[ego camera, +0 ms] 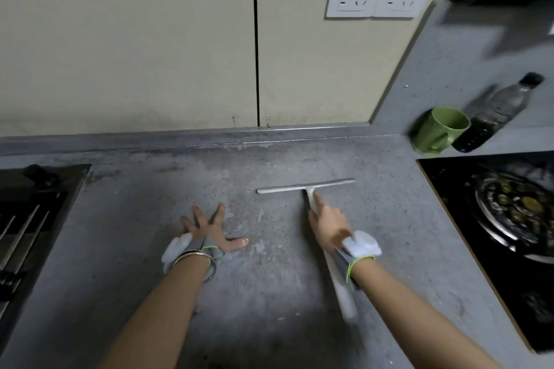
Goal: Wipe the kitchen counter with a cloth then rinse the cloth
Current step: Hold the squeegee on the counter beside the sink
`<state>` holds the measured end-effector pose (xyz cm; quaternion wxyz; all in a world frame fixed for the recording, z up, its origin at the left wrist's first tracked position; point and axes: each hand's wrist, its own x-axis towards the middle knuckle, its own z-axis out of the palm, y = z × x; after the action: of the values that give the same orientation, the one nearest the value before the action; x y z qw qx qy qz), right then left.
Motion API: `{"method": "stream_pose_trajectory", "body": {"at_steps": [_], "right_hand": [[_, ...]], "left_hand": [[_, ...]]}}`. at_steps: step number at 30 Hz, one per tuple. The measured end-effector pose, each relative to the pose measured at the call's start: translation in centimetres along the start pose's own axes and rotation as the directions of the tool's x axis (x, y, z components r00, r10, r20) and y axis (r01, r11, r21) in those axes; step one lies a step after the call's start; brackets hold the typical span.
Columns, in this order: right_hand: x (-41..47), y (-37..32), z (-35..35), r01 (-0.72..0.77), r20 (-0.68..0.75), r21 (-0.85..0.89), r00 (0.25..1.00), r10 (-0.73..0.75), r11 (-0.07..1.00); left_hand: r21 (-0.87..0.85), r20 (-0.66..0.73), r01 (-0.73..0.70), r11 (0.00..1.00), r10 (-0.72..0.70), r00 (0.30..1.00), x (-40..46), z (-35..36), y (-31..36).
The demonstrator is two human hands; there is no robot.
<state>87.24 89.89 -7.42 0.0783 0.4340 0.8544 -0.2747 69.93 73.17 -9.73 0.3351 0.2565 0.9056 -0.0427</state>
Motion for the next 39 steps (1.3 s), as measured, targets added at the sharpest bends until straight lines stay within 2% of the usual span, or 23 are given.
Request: {"method": "stream_pose_trajectory", "body": {"at_steps": [3, 6, 11, 14, 20, 23, 27, 36, 39], "right_hand": [[-4.9, 1.3, 1.3, -0.033, -0.010, -0.011, 0.999, 0.033, 0.999], [-10.1, 2.7, 3.2, -0.042, 0.000, -0.018, 0.999, 0.042, 0.999], [-17.2, 4.5, 5.7, -0.045, -0.039, 0.012, 0.998, 0.046, 0.999], [-20.5, 5.2, 7.1, -0.051, -0.047, 0.036, 0.998, 0.053, 0.998], [-23.3, 5.7, 7.2, -0.040, -0.129, 0.142, 0.990, 0.059, 0.989], [-22.4, 5.7, 5.5, 0.019, -0.221, 0.267, 0.974, 0.042, 0.964], [-18.8, 6.6, 2.8, 0.027, -0.271, 0.299, 0.961, 0.058, 0.954], [-5.6, 9.0, -2.9, -0.013, -0.238, 0.263, 0.968, 0.077, 0.965], [-0.5, 9.5, -4.5, -0.035, -0.227, 0.203, 0.971, 0.081, 0.978]], "left_hand": [[-0.035, -0.066, -0.015, 0.999, 0.013, 0.998, -0.4, 0.4, 0.2], [0.026, -0.160, -0.026, 0.999, 0.030, 0.987, -1.2, 1.1, 0.7], [0.124, -0.305, -0.147, 0.981, 0.179, 0.935, -3.4, 2.1, 1.8], [0.151, -0.337, -0.231, 0.961, 0.269, 0.902, -4.1, 2.8, 2.4], [0.149, -0.315, -0.256, 0.955, 0.292, 0.903, -5.0, 3.5, 2.8], [0.171, -0.255, -0.289, 0.942, 0.325, 0.911, -4.8, 3.3, 2.7], [0.192, -0.180, -0.357, 0.914, 0.390, 0.903, -4.1, 3.4, 3.0], [0.251, -0.247, -0.326, 0.911, 0.386, 0.889, -1.2, 3.5, 7.9], [0.270, -0.246, -0.299, 0.915, 0.366, 0.898, 0.0, 3.3, 9.1]]}}
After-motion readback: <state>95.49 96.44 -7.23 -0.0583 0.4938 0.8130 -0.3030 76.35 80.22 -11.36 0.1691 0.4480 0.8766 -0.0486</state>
